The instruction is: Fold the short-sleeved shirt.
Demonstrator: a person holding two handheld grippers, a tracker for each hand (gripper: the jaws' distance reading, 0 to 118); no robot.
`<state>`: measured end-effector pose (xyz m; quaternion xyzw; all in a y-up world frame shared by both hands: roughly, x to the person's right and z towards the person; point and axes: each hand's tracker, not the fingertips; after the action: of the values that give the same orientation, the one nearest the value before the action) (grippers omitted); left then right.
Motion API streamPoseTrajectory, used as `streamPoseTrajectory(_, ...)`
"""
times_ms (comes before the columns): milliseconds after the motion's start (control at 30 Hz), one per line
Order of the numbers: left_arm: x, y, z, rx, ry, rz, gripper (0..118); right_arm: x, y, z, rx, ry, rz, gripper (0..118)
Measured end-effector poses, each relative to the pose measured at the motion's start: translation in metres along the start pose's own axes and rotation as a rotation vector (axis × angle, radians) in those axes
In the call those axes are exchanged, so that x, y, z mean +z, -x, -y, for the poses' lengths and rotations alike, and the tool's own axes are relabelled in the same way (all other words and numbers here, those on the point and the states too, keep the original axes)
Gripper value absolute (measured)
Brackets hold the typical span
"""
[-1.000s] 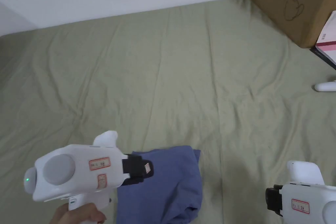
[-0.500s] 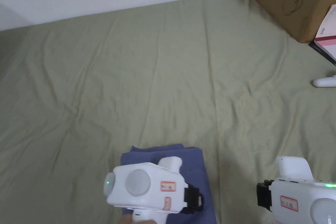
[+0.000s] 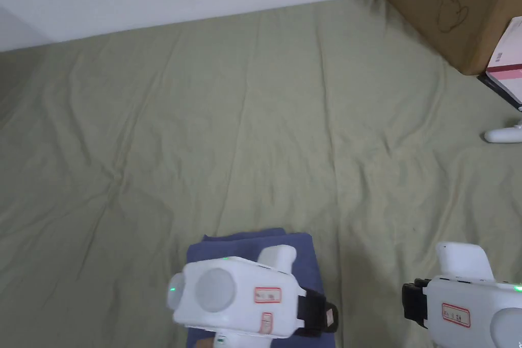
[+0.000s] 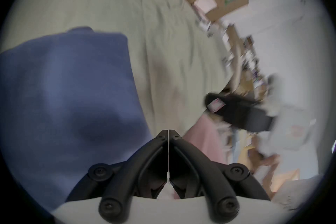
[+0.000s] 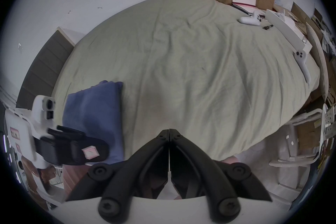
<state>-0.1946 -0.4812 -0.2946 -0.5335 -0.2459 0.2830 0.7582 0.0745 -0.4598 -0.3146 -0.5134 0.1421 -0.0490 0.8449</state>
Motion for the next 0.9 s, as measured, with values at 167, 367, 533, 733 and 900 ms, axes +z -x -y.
streamPoseTrajectory(167,0.086,0.043,0.018,0.146,-0.226,0.176,0,0.004,0.042,-0.013,0.079,-0.034,-0.110,0)
streamPoseTrajectory(367,0.151,0.104,0.053,0.244,-0.335,-0.013,0,-0.011,0.112,-0.027,0.241,-0.042,-0.229,0)
streamPoseTrajectory(533,0.169,0.132,0.075,0.314,-0.395,-0.003,3,-0.066,0.141,-0.019,0.318,0.060,-0.165,0)
streamPoseTrajectory(733,0.156,0.145,0.075,0.384,-0.383,0.068,83,-0.096,0.132,-0.019,0.226,0.134,-0.178,0)
streamPoseTrajectory(900,0.130,0.154,0.053,0.337,-0.322,0.117,111,-0.096,0.132,-0.021,0.234,0.147,-0.179,0)
